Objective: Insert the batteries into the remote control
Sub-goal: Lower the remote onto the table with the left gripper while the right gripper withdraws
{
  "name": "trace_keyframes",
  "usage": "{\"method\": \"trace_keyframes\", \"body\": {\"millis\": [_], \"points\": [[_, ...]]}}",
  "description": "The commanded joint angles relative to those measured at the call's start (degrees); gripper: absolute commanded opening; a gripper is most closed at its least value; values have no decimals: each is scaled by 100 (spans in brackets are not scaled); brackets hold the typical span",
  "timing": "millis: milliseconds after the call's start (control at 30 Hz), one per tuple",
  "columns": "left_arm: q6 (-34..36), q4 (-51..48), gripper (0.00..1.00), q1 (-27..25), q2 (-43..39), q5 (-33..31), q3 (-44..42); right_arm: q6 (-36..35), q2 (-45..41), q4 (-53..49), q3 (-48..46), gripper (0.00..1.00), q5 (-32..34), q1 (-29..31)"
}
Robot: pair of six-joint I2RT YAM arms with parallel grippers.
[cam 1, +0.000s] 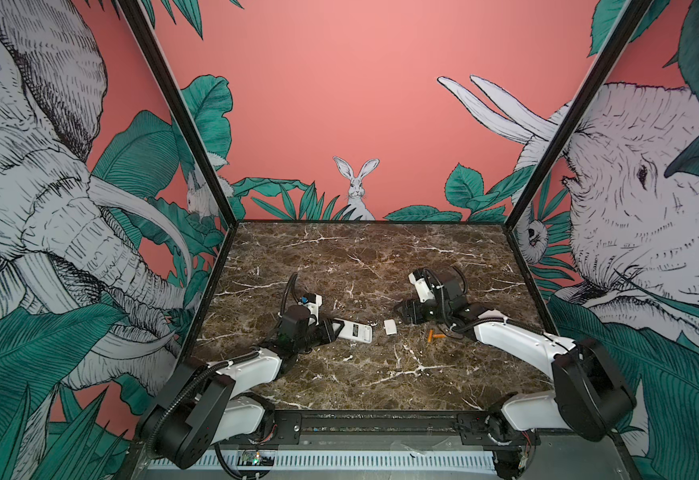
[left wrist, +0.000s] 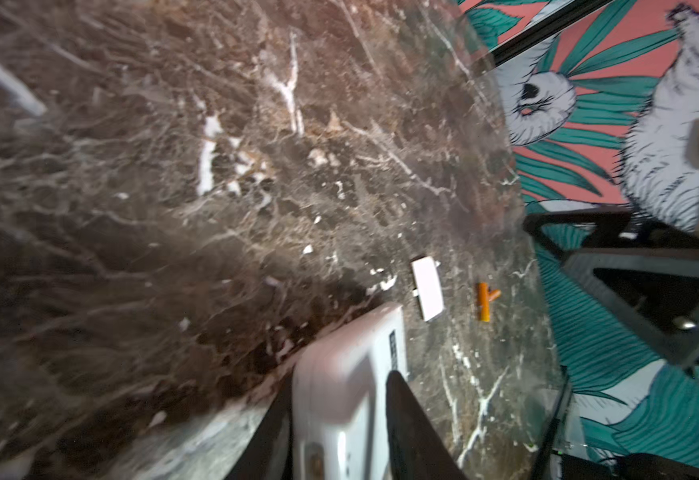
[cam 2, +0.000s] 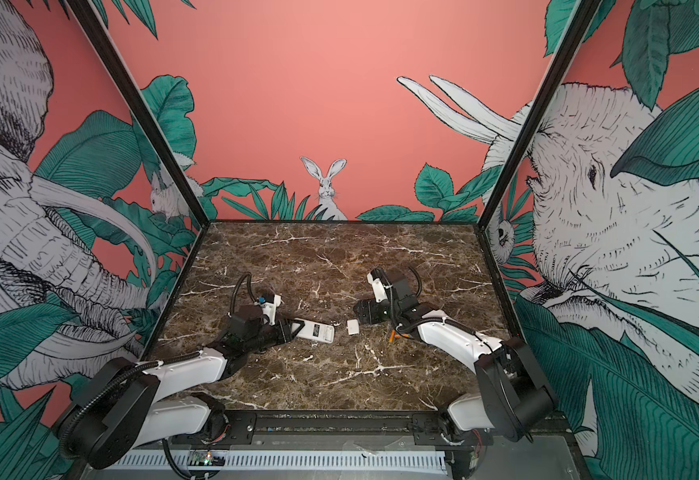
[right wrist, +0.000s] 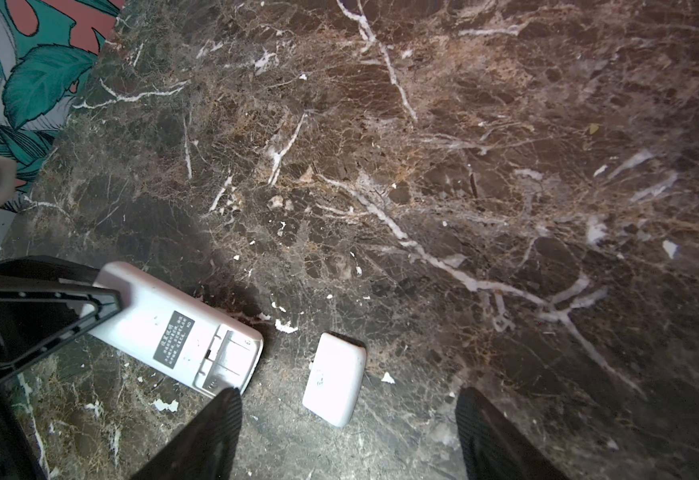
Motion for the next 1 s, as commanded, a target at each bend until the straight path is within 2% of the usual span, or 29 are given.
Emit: {"method": "trace_keyframes", "body": {"millis": [0, 200, 333, 500, 633, 767, 967], "points": [[199, -359, 49, -15, -164, -162, -83, -84, -96, 25, 125, 80, 26, 0], [315, -730, 65, -11, -321, -328, -1, -88, -202, -124, 99, 80, 75, 0], [578, -1534, 76, -7, -725, -674, 191, -236, -538, -722, 81, 81, 430, 0], [1225, -2813, 80, -18, -914, -807, 847, -433, -1117, -1678, 47, 83, 861, 0], [1752, -3557, 81, -32, -534, -675, 1539, -397, -1546, -2455, 0, 84, 1002, 0], [2152, -3796, 80, -160, 80, -529, 2256, -173, -2099, -2791, -214, 85, 1121, 9], [2460, -3891, 77, -652, 1282, -621, 3149, -151, -2080, -3036, -240, 86, 1252, 13]]}}
